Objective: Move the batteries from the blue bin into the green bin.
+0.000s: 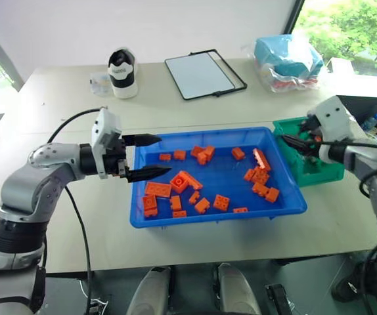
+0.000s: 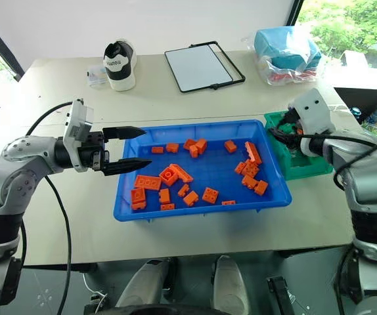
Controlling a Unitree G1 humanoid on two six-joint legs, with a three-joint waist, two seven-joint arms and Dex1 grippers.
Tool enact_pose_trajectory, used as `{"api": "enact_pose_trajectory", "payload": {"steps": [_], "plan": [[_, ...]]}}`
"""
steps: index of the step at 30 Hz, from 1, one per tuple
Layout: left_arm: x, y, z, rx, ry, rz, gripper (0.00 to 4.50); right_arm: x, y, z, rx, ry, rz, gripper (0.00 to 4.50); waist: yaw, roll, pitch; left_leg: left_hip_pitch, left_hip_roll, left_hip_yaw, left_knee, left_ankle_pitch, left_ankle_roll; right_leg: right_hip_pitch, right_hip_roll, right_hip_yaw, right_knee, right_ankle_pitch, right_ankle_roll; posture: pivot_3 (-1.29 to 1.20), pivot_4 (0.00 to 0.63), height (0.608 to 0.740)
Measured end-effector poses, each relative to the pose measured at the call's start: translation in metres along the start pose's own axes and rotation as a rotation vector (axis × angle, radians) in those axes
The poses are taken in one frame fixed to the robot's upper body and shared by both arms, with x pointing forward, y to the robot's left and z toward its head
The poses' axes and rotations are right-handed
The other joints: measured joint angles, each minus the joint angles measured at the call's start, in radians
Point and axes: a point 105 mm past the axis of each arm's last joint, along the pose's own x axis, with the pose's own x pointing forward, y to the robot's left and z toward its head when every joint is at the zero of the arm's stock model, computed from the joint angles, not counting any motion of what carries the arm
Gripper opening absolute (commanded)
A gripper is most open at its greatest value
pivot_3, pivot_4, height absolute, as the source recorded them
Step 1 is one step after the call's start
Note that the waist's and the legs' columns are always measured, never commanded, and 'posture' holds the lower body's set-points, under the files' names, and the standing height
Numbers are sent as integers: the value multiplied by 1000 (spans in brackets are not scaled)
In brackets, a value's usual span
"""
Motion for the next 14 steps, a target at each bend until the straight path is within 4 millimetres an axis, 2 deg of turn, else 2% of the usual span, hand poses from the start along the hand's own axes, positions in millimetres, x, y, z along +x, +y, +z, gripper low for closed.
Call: {"api": "enact_pose_trajectory", "payload": {"steps": [4,10,14], "plan": [[-4,2,1,0,5,7,4500,-27,-3,4,13,-22,15,2892,-3,0,0,0,0,1,1,0,0,1,-1,0,-1,0,0,0,150,731],[-15,3,2,-3,33,23,4500,-63,7,4,45,-29,108,2892,-2,0,0,0,0,0,1,0,0,1,0,0,-1,0,0,0,150,731],[-31,3,1,-18,68,42,4500,-85,16,-18,68,25,176,2892,0,0,0,1,0,1,1,0,1,1,-1,0,-1,0,0,0,150,731]]}}
